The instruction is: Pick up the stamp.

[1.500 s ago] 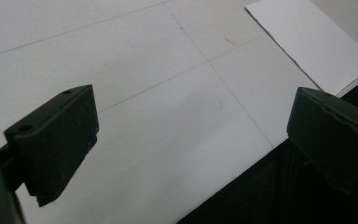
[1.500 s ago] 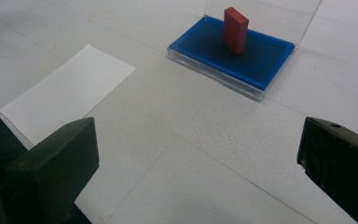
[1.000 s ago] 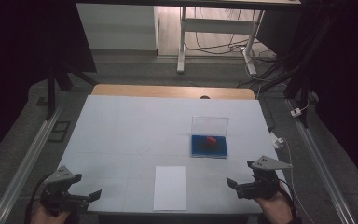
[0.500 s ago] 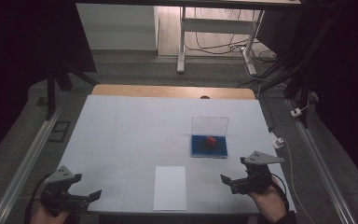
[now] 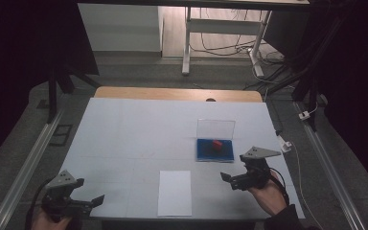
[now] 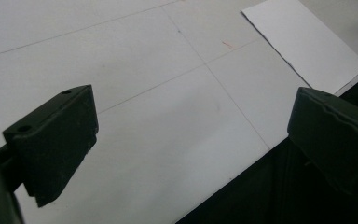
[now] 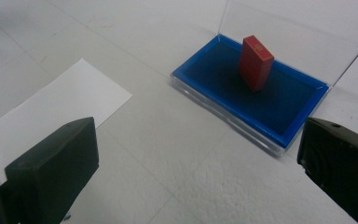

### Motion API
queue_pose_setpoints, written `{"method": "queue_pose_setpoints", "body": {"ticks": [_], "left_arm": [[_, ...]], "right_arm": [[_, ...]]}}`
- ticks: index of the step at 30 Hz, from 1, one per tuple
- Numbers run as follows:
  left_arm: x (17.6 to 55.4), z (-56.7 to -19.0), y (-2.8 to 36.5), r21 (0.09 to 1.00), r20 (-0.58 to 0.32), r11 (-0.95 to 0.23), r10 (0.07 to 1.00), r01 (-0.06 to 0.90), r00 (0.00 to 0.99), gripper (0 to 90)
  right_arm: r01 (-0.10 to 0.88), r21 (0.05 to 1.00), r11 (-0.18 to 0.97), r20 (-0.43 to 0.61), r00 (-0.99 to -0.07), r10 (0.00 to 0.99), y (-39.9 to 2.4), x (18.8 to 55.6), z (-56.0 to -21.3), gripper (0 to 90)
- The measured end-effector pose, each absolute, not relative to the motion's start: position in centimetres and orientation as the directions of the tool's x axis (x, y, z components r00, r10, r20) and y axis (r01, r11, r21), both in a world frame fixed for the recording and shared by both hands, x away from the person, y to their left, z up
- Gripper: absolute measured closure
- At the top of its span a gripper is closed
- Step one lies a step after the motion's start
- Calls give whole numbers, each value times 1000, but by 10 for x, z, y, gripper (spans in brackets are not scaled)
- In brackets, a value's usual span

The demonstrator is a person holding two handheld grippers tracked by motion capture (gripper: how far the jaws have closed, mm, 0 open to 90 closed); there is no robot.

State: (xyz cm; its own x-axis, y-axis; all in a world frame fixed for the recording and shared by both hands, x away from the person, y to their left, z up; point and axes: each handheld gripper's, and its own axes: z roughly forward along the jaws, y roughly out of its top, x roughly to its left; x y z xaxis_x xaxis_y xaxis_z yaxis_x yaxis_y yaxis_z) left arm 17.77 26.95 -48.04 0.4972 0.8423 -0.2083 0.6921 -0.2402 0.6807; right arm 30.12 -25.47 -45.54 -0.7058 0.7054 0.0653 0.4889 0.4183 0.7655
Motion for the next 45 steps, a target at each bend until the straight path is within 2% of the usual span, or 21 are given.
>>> {"method": "queue_pose_setpoints", "body": {"ticks": [18,31,43,45], "left_arm": [[178,-480,269,680,-204,-242,844,692,495,19],[178,-480,268,681,-198,-249,843,688,500,19],[178,-480,268,681,-198,-250,842,688,502,19],[178,-480,268,681,-198,-251,841,688,503,20]], "right_arm": [[494,730,473,15,-703,711,-242,351,-457,0],[527,710,467,59,-705,707,-236,378,-464,0],[524,666,530,10,-718,696,-226,397,-477,0],[531,654,539,13,-720,694,-225,401,-480,52]]}}
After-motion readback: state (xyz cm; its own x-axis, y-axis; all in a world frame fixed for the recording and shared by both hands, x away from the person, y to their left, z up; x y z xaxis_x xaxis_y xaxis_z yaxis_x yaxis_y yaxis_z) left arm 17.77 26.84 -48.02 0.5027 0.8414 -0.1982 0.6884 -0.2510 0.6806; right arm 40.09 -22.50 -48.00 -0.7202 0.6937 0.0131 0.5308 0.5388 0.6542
